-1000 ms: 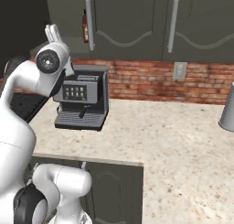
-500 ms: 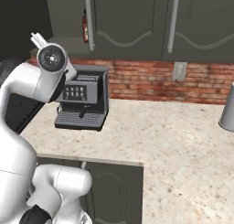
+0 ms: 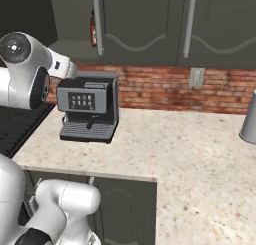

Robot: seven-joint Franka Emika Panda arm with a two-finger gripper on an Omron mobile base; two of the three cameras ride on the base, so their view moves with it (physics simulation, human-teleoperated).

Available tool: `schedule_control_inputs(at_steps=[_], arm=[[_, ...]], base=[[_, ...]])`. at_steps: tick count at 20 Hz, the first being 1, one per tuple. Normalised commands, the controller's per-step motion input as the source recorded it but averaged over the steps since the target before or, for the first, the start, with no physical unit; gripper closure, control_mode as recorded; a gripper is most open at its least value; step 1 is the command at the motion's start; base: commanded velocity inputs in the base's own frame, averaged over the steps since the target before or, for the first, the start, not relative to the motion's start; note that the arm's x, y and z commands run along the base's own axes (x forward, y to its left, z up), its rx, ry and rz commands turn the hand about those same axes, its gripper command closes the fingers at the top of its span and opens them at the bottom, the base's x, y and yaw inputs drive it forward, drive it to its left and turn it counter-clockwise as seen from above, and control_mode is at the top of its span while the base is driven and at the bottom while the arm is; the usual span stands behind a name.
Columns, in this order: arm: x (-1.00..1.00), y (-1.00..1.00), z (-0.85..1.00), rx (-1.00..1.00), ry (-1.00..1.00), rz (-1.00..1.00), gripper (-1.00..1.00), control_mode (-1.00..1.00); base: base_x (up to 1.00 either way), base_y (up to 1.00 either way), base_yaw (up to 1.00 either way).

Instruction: Pick the candle and candle from the dining table and place them in the open cabinet. Close the cabinet after placing the objects.

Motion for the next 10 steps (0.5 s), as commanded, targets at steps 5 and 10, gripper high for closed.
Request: schedule_control_inputs(at_steps=[5, 10], arm=[[-0.33, 0.27, 0.01, -0.63, -0.27, 0.0, -1.0, -1.0], [-0.44, 0.15, 0.15, -0.37, -0.25, 0.01, -1.0, -1.0]], base=[[0.0, 0.0, 0.0], [0.0, 0.0, 0.0]])
